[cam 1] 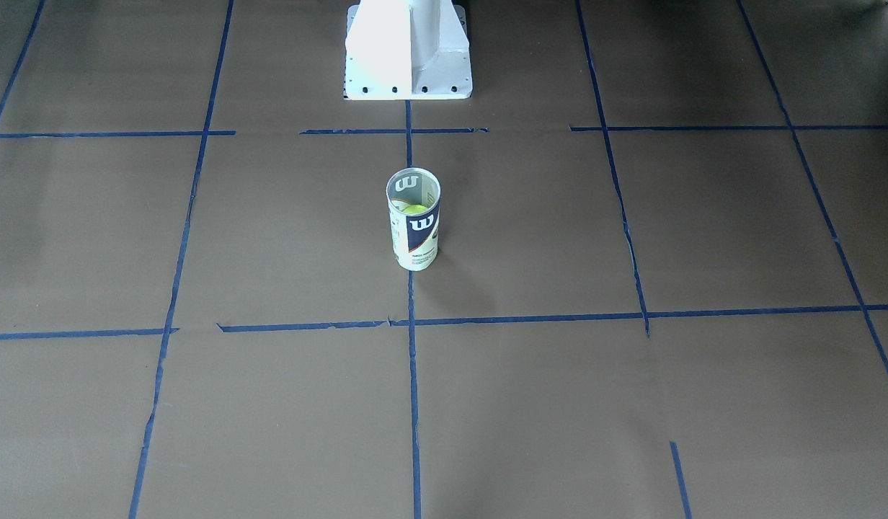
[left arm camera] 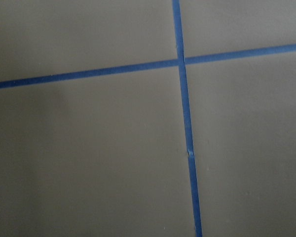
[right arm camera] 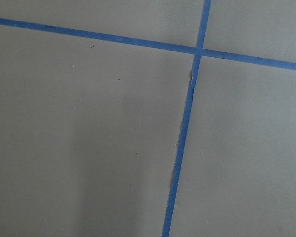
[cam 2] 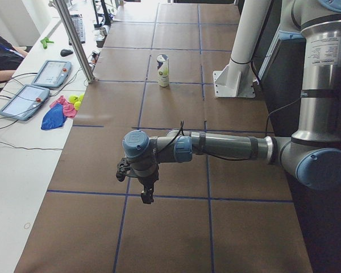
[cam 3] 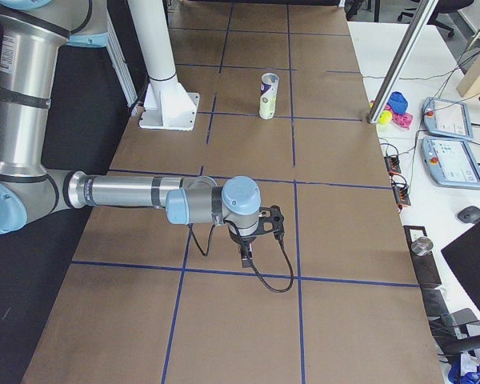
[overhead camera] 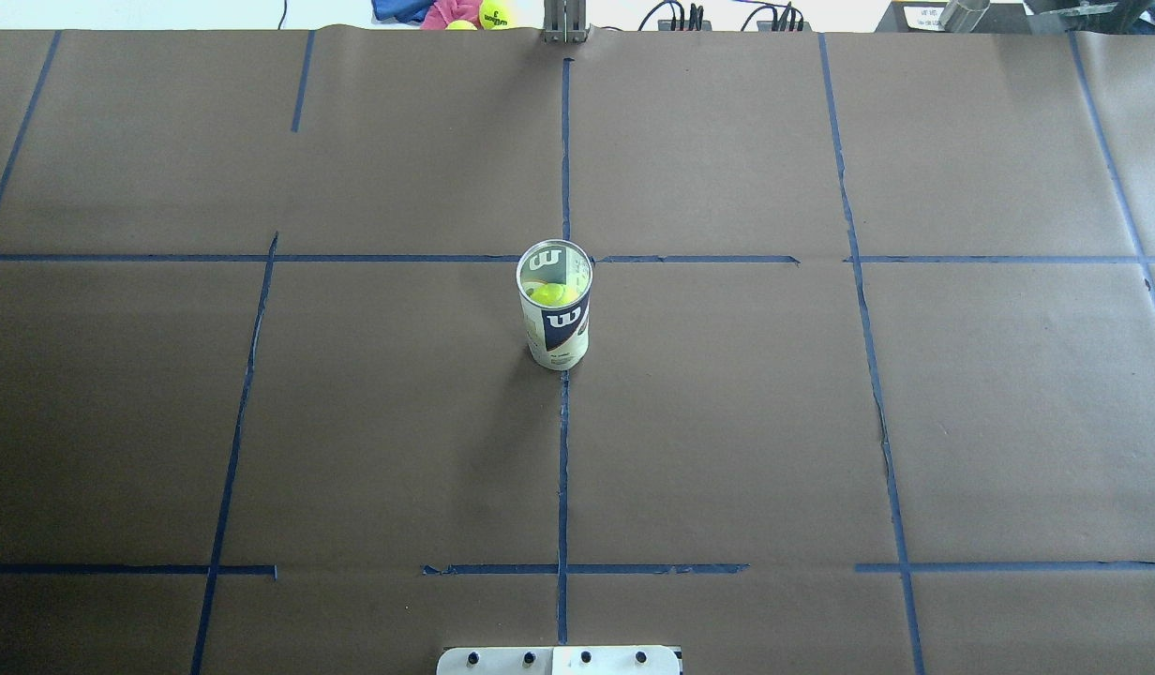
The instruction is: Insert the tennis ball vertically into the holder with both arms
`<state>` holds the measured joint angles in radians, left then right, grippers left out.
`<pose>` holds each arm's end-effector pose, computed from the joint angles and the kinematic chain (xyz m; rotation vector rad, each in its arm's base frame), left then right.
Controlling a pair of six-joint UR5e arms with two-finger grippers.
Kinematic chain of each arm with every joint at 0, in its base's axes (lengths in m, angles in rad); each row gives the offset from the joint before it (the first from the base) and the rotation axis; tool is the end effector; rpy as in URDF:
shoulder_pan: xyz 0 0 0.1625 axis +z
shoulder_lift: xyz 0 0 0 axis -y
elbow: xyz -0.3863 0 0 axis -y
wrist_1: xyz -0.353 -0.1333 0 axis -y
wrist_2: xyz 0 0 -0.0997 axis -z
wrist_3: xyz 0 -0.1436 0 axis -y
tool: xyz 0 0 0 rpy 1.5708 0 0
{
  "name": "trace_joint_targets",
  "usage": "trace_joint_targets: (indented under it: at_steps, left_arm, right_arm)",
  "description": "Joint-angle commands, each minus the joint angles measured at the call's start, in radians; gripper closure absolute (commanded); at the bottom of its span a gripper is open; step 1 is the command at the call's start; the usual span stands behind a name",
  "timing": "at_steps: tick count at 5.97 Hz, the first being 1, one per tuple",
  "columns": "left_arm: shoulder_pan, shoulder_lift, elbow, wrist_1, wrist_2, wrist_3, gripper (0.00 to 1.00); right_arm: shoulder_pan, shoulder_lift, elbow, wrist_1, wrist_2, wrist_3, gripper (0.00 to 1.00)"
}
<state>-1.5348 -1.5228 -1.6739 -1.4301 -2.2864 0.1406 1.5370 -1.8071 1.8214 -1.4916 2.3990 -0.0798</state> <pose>-0.0238 -0.4251 0.6454 -0.0444 0.7190 0.1383 0.0150 -0.3716 0.6204 0.1072 -0.8261 -0.1457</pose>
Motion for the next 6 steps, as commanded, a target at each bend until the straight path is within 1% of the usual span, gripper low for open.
trace_joint_targets:
  at_steps: [1, 6]
  left_arm:
    - [-0.001, 0.0, -0.013, -0.007, 0.004, -0.003, 0.0]
    - [0.005, -0.011, -0.02, -0.009, 0.007, 0.004, 0.0]
  right_arm:
    - [0.0, 0.0, -0.002, 0.001, -0.001, -0.002, 0.0]
    - [0.0, -0.003, -0.004, 0.001, -0.001, -0.002, 0.0]
